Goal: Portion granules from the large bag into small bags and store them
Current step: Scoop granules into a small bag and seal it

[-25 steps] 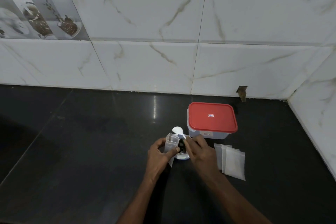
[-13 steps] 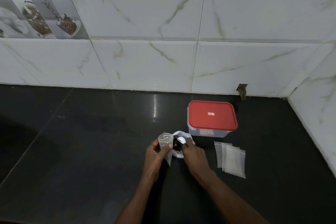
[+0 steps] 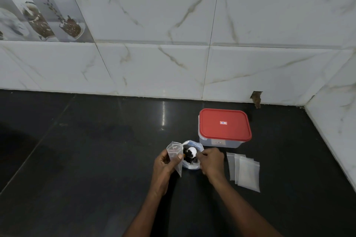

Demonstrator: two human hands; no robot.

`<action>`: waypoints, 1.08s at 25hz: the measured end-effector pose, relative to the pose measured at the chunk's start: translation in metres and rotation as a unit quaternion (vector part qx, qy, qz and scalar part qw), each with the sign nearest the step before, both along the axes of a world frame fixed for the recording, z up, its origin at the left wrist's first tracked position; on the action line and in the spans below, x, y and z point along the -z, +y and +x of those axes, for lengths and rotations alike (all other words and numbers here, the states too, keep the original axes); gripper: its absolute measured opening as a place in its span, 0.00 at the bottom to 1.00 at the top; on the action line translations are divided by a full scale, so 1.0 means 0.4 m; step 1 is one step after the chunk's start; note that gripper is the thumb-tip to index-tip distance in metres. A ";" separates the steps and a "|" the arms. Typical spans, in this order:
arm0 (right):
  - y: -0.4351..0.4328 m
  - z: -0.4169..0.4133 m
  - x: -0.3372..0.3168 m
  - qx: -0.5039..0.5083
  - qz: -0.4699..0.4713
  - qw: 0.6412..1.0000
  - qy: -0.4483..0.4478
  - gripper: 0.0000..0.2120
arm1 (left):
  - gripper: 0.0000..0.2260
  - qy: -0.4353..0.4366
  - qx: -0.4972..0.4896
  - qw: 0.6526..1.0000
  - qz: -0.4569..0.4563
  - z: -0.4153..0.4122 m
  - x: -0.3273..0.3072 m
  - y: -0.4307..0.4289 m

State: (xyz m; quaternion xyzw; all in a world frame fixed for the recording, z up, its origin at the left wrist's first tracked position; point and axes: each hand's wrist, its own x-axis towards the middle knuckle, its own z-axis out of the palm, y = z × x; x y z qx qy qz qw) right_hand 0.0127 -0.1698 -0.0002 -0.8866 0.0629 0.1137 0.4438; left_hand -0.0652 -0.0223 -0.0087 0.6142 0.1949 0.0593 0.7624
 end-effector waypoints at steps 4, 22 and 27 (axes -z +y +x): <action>-0.020 -0.013 -0.072 0.009 0.098 0.995 -0.031 0.17 | 0.14 0.006 0.015 0.999 0.045 0.003 -0.009 0.001; -0.036 -0.041 -0.037 -0.175 -0.141 0.862 -0.455 0.06 | 0.14 0.034 0.014 0.995 0.092 0.019 -0.016 0.000; -0.053 -0.031 0.011 -0.215 -0.275 0.916 -0.199 0.07 | 0.17 0.033 0.011 0.998 0.059 0.010 -0.004 0.009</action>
